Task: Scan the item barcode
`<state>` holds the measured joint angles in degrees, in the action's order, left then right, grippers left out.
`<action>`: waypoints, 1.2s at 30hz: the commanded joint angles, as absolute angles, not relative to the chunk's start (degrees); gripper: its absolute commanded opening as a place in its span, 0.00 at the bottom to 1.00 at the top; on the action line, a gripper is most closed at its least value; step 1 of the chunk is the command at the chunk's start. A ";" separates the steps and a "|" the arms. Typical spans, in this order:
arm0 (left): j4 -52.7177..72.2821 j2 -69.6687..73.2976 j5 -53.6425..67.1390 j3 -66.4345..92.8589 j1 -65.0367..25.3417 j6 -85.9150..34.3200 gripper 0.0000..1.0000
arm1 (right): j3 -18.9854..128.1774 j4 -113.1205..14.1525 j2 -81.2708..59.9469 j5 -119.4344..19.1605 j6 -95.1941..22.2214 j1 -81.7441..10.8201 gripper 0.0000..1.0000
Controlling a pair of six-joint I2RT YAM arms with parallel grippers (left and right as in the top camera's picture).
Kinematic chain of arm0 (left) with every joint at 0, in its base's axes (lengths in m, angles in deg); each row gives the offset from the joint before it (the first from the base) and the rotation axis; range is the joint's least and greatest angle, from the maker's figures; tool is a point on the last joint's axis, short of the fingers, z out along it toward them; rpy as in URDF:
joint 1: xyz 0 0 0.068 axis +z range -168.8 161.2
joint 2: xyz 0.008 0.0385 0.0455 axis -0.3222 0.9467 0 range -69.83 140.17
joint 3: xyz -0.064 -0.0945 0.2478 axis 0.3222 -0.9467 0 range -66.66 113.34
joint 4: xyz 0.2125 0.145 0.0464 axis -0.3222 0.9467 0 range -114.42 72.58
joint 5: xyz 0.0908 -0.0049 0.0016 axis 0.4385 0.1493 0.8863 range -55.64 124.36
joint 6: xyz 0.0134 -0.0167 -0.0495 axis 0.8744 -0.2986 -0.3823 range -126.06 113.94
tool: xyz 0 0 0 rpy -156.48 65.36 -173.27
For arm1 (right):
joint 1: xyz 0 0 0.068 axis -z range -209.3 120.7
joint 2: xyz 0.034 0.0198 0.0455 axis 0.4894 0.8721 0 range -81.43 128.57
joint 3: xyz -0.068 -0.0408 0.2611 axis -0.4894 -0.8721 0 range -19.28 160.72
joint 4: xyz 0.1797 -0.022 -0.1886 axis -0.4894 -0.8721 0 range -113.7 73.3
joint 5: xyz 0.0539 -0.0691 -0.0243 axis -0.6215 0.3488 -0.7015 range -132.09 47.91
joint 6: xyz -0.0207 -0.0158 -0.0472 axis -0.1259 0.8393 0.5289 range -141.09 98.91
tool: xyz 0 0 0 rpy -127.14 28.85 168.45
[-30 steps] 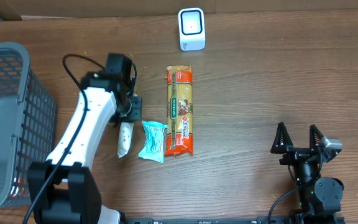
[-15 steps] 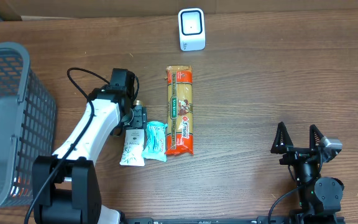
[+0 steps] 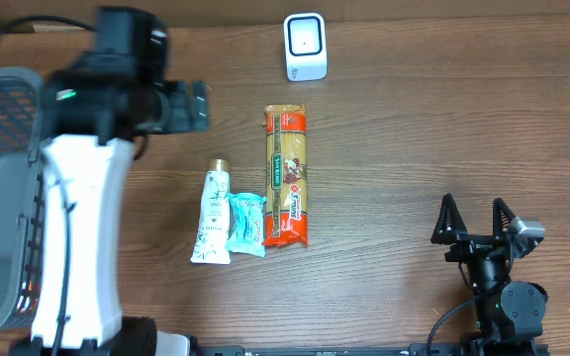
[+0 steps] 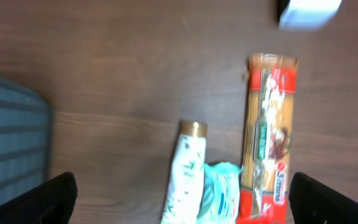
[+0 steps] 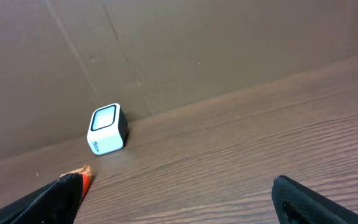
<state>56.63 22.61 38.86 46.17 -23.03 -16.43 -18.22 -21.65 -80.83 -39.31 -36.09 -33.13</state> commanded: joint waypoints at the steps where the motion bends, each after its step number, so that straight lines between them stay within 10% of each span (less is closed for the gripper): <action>1: 62.82 20.88 38.81 56.55 -15.49 -16.39 1.00 | -18.81 -21.34 -81.16 -39.37 -35.87 -33.35 1.00; 15: 64.11 18.57 33.44 53.52 24.01 -23.27 1.00 | -18.81 -21.34 -81.16 -39.37 -35.90 -33.35 1.00; 36: 48.72 18.94 34.35 22.48 38.85 -2.66 1.00 | -18.81 -21.34 -81.16 -39.37 -35.87 -33.35 1.00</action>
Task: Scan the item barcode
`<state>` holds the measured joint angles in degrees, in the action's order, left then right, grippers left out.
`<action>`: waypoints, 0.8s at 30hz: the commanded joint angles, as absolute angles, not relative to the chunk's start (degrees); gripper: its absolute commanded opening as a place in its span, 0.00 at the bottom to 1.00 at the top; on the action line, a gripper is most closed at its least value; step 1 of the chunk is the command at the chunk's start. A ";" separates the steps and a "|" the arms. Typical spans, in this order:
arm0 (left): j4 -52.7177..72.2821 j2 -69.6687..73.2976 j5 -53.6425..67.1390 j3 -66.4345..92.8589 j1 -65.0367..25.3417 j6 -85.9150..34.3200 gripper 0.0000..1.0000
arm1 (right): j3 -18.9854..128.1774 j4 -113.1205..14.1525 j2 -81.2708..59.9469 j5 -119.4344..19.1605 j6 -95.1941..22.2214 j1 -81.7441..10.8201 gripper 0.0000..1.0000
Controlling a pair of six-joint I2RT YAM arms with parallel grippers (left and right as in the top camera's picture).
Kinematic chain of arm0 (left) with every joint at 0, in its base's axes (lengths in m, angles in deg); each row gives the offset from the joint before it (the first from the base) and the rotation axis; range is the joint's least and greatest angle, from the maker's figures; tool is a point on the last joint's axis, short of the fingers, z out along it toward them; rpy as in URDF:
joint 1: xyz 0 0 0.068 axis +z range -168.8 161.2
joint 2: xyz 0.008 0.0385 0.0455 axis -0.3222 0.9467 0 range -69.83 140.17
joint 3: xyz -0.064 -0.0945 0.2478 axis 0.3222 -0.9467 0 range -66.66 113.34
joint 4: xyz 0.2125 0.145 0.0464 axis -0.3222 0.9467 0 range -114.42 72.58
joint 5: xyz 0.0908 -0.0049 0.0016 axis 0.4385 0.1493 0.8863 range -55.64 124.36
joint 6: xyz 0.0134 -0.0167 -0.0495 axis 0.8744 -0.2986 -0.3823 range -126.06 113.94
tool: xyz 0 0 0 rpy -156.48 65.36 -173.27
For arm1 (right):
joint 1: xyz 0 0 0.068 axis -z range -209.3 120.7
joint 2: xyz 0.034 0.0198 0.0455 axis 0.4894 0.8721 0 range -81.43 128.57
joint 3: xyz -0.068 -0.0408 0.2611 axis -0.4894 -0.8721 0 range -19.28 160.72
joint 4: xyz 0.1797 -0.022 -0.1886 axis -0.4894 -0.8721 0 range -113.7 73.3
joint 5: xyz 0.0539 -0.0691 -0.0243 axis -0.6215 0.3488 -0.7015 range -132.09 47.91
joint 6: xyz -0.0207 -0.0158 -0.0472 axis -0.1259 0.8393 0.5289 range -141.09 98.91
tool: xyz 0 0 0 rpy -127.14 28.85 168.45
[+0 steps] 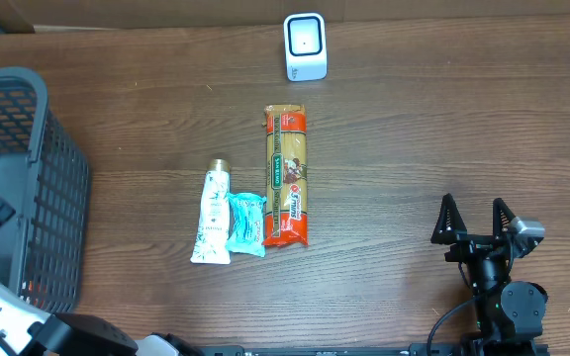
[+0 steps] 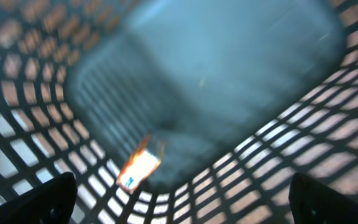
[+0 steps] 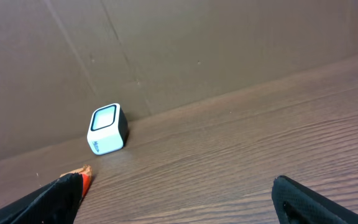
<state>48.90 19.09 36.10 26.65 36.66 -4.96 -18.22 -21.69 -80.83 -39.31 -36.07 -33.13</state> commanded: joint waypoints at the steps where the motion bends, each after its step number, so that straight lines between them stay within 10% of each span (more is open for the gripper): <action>1: 48.46 18.98 34.40 20.82 39.44 -2.88 1.00 | -18.79 -21.34 -81.16 -39.37 -35.87 -33.35 1.00; 24: 29.77 22.02 39.03 -3.42 41.21 -1.70 0.98 | -18.81 -21.34 -81.16 -39.37 -35.87 -33.35 1.00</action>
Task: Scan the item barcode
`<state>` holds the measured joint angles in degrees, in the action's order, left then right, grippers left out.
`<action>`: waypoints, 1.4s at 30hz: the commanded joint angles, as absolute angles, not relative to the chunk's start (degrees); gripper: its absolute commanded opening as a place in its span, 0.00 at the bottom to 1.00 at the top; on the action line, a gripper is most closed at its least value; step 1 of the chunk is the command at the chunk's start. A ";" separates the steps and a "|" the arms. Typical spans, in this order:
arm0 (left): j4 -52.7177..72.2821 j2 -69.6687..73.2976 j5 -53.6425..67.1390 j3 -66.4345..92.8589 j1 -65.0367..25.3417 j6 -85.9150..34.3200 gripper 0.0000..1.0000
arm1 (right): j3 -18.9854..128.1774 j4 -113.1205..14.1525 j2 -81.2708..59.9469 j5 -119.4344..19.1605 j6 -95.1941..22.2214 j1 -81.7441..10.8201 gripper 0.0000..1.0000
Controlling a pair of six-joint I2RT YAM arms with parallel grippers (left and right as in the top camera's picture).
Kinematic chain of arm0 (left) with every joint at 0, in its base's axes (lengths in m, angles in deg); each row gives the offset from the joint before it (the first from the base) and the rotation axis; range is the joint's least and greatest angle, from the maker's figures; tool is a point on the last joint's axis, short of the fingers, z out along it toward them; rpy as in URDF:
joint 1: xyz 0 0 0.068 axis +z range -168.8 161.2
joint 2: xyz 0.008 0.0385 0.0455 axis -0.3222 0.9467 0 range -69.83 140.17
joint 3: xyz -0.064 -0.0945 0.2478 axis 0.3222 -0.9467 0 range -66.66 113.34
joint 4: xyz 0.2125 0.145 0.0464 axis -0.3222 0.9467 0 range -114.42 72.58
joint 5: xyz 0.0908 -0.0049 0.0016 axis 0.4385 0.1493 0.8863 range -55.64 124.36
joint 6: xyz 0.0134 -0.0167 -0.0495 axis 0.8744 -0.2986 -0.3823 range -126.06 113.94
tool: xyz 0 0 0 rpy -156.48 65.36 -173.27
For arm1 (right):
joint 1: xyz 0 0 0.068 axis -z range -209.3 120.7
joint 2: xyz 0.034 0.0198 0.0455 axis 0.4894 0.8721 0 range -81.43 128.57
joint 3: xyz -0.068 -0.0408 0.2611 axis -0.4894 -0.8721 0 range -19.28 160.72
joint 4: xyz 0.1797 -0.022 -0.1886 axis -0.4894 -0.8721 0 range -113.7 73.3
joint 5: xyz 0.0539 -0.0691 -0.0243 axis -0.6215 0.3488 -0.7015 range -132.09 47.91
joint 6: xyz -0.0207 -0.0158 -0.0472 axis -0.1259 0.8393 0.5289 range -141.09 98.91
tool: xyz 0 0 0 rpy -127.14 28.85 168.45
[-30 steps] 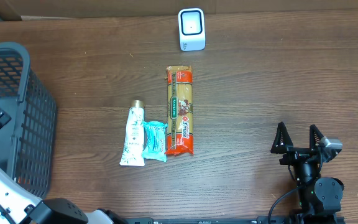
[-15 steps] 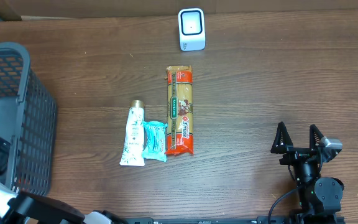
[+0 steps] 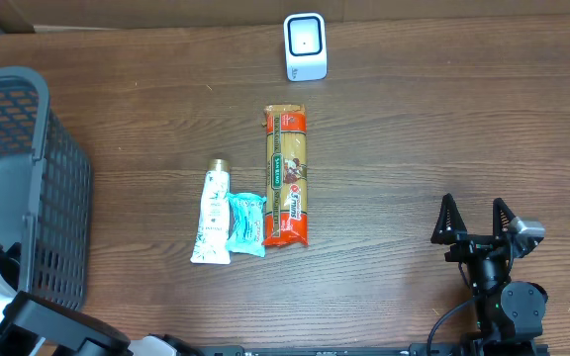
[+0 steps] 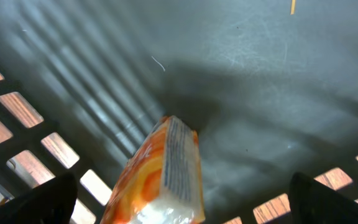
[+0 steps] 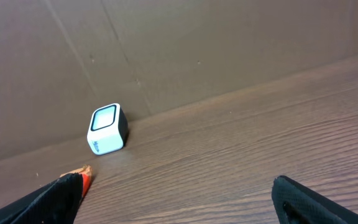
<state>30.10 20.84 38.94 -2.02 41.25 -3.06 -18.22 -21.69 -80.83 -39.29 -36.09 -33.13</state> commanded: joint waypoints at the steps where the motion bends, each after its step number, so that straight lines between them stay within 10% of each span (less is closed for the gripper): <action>1: 29.42 22.31 39.03 -3.62 41.21 -1.70 0.96 | -18.81 -21.34 -81.16 -39.37 -35.90 -33.35 1.00; 6: 29.25 24.21 38.99 -3.64 41.21 -1.72 0.75 | -18.81 -21.34 -81.16 -39.37 -35.90 -33.35 1.00; 13: 29.07 24.67 39.91 -2.98 41.21 -1.74 0.04 | -18.81 -21.34 -81.16 -39.37 -35.87 -33.35 1.00; 27: 38.03 24.64 32.98 27.53 40.64 -5.39 0.04 | -18.81 -21.34 -81.16 -39.37 -35.90 -33.35 1.00; 42: 38.84 24.29 -12.31 64.75 19.64 -19.34 0.04 | -18.81 -21.34 -81.16 -39.37 -35.87 -33.35 1.00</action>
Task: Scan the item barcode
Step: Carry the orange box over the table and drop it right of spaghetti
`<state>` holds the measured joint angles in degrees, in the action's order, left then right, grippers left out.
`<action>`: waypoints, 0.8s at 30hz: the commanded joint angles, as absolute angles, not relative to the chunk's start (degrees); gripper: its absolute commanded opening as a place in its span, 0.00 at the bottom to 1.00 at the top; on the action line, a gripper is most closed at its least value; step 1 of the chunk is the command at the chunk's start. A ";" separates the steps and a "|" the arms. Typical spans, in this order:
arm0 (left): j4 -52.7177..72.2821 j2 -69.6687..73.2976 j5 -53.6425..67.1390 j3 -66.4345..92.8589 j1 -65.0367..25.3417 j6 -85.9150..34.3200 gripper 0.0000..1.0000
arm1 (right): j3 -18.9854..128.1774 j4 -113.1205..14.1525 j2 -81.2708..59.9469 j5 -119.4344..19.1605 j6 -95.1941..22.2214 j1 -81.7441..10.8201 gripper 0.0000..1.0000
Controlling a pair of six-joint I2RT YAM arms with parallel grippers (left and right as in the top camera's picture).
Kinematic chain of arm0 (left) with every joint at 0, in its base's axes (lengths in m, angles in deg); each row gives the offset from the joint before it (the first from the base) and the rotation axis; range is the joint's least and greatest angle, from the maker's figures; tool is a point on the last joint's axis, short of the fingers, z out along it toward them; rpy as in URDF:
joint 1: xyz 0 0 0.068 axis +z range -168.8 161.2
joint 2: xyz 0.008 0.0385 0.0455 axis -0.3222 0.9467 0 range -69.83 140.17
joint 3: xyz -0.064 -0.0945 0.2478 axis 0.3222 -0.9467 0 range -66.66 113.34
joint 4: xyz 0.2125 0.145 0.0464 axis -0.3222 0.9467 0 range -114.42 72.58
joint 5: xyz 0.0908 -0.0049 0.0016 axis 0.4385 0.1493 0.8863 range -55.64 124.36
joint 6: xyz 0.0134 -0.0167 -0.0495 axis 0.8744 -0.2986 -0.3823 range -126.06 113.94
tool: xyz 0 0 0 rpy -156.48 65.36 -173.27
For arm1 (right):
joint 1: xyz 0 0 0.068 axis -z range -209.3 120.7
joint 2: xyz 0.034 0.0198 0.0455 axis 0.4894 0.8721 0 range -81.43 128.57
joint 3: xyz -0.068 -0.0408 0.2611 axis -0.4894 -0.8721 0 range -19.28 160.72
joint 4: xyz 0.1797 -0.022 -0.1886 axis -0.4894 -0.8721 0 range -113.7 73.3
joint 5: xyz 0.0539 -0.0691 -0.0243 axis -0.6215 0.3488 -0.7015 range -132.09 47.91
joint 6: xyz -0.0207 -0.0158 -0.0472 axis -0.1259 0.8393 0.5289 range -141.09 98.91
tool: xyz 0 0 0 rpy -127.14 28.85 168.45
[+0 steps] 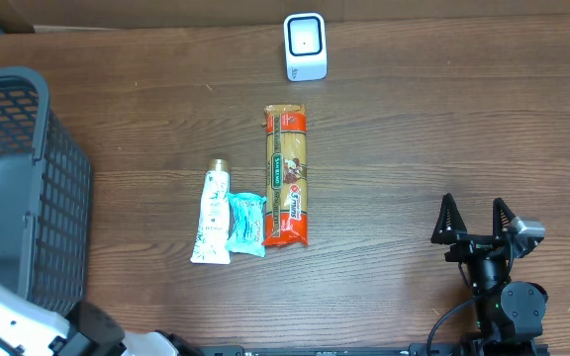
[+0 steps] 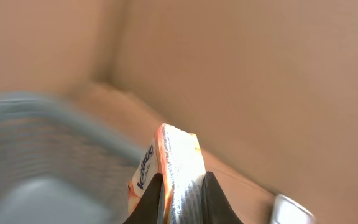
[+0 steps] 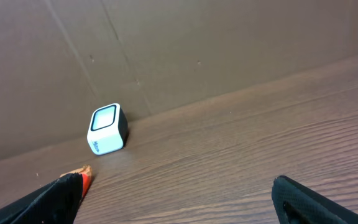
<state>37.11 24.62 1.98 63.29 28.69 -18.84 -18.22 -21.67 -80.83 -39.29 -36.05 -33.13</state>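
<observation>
In the left wrist view an orange-and-white packet (image 2: 174, 163) stands upright, pinched between the dark fingers (image 2: 150, 198) of my left gripper (image 2: 180, 178), which is shut on it above the blurred grey basket (image 2: 36, 143). The white scanner (image 1: 305, 46) stands at the table's far edge and shows in the corner of the left wrist view (image 2: 293, 211). Only a white part of the left arm (image 1: 8, 314) shows in the overhead view. My right gripper (image 1: 476, 227) rests open at the front right, holding nothing; its wrist view faces the scanner (image 3: 107, 129).
The dark mesh basket (image 1: 23, 178) fills the table's left side. A long pasta pack (image 1: 287, 176), a white tube (image 1: 212, 213) and a small teal packet (image 1: 246, 223) lie side by side at mid-table. A cardboard wall (image 3: 197, 50) rises behind the scanner.
My left gripper was open just above the orange packet on the basket floor. Now it is shut on the packet and holds it up above the basket. The right arm has not moved.
My left gripper was open over the table near the tube and pasta pack. Then it looked down into the basket at the orange packet, then hung close above it. Now it grips the packet, raised out of the basket.
</observation>
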 commanded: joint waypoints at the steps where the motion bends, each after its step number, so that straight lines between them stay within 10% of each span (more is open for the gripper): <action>1: 40.22 24.27 -12.81 64.75 15.92 -17.70 0.04 | -18.81 -21.34 -81.16 -39.37 -35.87 -33.35 1.00; 13: 51.63 29.58 20.82 59.26 -34.74 -7.86 0.04 | -18.81 -21.34 -81.16 -39.37 -35.90 -33.35 1.00; 24: 36.85 41.15 22.40 37.56 -50.83 -18.40 0.04 | -18.81 -21.34 -81.16 -39.37 -35.87 -33.35 1.00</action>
<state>39.23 39.90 19.73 42.28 -47.90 -14.95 -18.22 -21.67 -80.83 -39.29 -36.07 -33.13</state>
